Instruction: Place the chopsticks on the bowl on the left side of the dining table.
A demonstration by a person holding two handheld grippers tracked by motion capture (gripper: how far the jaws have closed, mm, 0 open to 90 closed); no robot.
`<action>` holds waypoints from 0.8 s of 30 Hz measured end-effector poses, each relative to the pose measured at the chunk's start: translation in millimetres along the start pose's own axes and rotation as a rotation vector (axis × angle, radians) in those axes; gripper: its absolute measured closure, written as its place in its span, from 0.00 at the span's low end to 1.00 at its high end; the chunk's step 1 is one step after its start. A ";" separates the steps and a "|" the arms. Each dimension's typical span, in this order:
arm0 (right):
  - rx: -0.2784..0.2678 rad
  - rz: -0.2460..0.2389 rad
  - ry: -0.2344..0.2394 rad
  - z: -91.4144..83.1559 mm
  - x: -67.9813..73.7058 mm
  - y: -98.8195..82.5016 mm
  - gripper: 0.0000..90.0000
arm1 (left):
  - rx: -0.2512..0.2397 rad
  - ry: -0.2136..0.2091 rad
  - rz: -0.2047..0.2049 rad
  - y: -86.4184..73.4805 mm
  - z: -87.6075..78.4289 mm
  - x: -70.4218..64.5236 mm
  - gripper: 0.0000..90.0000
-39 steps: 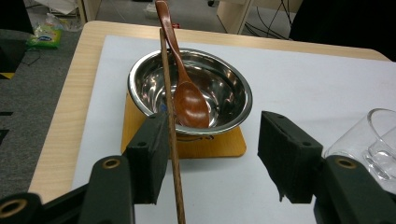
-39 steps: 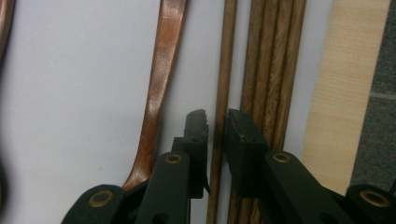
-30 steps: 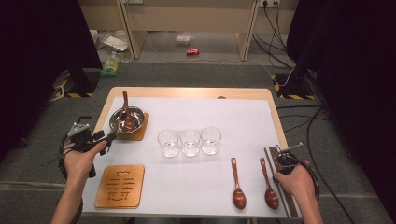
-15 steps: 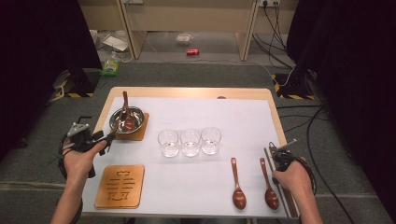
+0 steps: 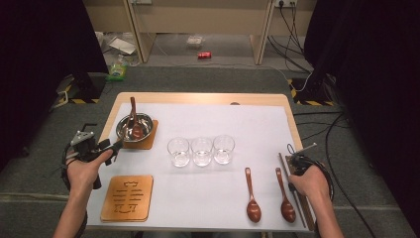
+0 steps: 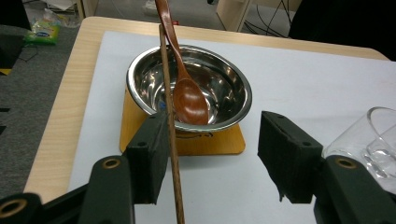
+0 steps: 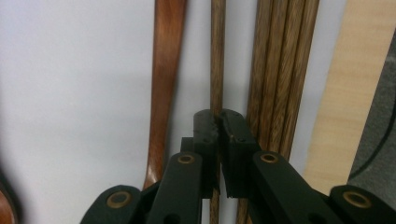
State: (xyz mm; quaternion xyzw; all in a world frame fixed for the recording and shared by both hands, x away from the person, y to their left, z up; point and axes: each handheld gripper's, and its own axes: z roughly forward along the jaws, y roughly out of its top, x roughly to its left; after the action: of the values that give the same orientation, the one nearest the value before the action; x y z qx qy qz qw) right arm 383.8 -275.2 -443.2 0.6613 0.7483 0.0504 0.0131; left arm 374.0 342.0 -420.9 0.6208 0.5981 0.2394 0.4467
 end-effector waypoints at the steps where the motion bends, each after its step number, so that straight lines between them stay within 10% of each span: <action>1: -0.010 0.002 -0.002 -1.1 0.2 1.1 0.95 | 0.000 0.000 0.001 0.2 -0.1 -0.2 0.47; 24: -0.162 -0.007 -0.016 -24.9 9.3 21.7 0.95 | -0.004 -0.001 -0.002 -0.5 0.1 0.3 0.47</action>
State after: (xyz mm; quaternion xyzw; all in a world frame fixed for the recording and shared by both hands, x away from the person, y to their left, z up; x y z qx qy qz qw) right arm 402.0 -264.9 -416.0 0.6559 0.7439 0.1055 0.0724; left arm 373.8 342.2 -421.4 0.6195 0.5980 0.2399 0.4484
